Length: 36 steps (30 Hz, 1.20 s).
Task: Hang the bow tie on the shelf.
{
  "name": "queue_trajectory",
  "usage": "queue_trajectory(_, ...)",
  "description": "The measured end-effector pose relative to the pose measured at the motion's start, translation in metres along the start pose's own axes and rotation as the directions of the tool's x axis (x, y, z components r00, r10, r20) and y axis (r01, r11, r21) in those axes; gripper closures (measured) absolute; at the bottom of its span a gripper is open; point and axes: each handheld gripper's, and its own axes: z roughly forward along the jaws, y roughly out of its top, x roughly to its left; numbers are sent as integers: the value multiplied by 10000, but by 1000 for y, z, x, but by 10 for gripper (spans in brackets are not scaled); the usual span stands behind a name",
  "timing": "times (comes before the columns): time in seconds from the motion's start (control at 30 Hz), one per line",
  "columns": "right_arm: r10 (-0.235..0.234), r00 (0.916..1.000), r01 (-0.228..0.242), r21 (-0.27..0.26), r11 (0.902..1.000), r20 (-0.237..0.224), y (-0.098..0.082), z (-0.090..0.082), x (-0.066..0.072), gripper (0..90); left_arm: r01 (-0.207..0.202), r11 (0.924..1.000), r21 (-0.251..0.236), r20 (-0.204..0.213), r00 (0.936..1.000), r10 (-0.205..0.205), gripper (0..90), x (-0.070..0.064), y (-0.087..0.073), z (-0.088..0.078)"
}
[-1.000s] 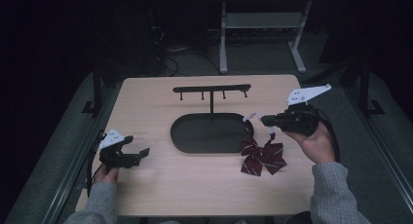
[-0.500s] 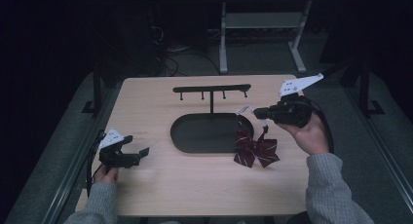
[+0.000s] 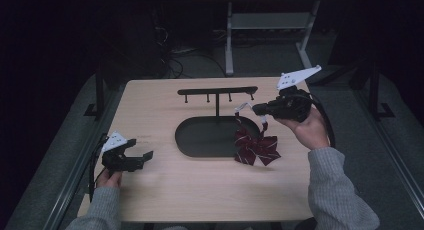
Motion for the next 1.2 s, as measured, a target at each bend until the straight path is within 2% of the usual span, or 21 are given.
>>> queue_trajectory(0.33,62,9999,-62,0,10000,-153,10,8,-6,886,13,10000,-53,11,10000,-13,130,0,0,1)
queue_trajectory(0.53,-112,9999,112,-19,9999,-81,19,9,-6,886,-3,10000,-41,34,10000,4,130,0,0,0)
queue_trajectory(1.2,-151,9998,153,162,9998,-150,43,19,-16,886,-15,9999,-118,-3,10000,15,130,1,0,-1)
